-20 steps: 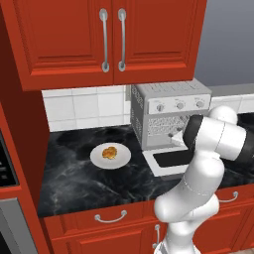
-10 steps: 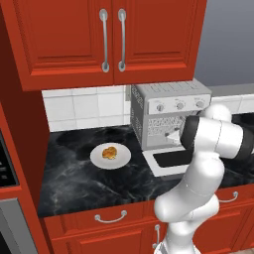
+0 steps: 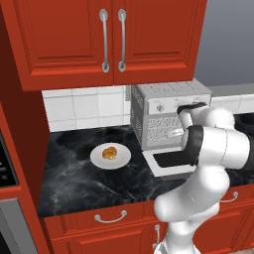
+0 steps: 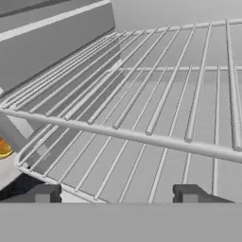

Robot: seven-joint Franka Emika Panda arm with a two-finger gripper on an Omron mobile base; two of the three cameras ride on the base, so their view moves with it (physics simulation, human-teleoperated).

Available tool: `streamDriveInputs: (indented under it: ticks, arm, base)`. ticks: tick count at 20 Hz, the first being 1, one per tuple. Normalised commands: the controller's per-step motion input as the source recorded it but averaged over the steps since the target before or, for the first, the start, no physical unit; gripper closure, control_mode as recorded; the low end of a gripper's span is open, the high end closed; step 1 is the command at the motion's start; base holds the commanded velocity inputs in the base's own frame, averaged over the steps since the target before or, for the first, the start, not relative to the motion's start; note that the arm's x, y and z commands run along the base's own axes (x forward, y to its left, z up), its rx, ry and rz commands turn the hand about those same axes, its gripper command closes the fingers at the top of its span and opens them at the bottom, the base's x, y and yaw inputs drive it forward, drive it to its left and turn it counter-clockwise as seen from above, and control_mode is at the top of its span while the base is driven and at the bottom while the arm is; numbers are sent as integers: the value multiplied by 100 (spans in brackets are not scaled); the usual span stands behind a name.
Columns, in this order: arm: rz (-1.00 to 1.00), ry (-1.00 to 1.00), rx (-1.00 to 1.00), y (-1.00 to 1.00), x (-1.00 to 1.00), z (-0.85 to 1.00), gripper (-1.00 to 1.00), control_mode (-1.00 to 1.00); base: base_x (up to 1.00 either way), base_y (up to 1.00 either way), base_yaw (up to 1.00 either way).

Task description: Open the toaster oven door. Place the bread on the top rack in the toaster oven and place the steak on the bottom rack.

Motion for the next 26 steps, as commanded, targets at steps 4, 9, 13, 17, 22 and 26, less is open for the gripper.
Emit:
streamDriveInputs:
  ticks: [4,9,13,17,22,26]
  arm:
    - [0,46,-6,-9,-100,-51,-100,-100]
    - [0,45,-6,-4,-100,-51,-100,-100]
    - [0,32,-3,0,-87,-12,-100,-100]
    - [0,0,-1,0,-22,99,-100,-100]
    - [0,-3,-8,-2,-48,53,-100,-100]
    - [-7,-3,-22,-18,-54,-2,-100,-100]
  base:
    - [0,0,0]
    - [0,0,0]
    - [0,0,0]
    - [0,0,0]
    - [0,0,0]
    - [0,0,0]
